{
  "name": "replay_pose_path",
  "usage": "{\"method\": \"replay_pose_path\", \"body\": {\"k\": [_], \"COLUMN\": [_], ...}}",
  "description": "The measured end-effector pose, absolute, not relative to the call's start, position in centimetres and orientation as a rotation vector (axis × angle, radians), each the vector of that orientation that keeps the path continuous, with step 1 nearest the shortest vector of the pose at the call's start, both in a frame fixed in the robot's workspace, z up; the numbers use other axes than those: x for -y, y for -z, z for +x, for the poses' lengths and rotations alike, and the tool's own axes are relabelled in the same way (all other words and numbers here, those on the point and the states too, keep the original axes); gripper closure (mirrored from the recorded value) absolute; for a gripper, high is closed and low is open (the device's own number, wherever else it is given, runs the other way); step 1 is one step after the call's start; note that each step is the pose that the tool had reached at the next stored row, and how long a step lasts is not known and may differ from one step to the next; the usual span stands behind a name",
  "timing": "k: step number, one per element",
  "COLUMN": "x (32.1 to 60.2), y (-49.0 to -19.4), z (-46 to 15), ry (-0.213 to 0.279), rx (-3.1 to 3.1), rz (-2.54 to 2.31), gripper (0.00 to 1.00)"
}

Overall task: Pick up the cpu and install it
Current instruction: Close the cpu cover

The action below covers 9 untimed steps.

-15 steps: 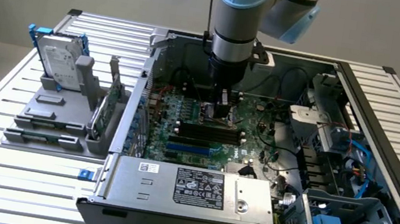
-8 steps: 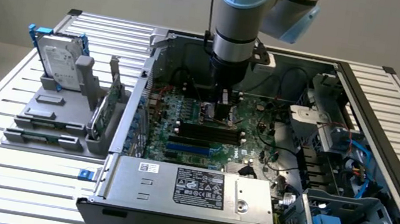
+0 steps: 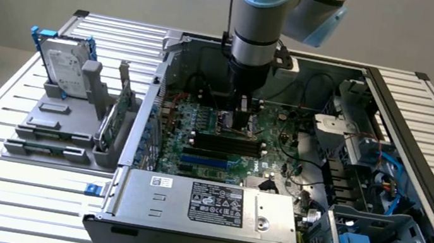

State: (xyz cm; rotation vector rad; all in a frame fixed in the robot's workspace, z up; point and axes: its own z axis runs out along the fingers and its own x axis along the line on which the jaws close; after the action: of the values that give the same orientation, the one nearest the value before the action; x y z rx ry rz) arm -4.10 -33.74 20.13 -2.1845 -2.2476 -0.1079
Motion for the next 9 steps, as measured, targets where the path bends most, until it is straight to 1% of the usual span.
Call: {"method": "replay_pose_path", "body": {"k": [4, 9], "x": [33.72, 33.70], "y": [-20.12, -20.04], "z": [-4.10, -4.08], "ry": [0.098, 0.067], "rx": [2.246, 2.252], "rz": [-2.187, -2.197], "gripper": [0.32, 0.32]}}
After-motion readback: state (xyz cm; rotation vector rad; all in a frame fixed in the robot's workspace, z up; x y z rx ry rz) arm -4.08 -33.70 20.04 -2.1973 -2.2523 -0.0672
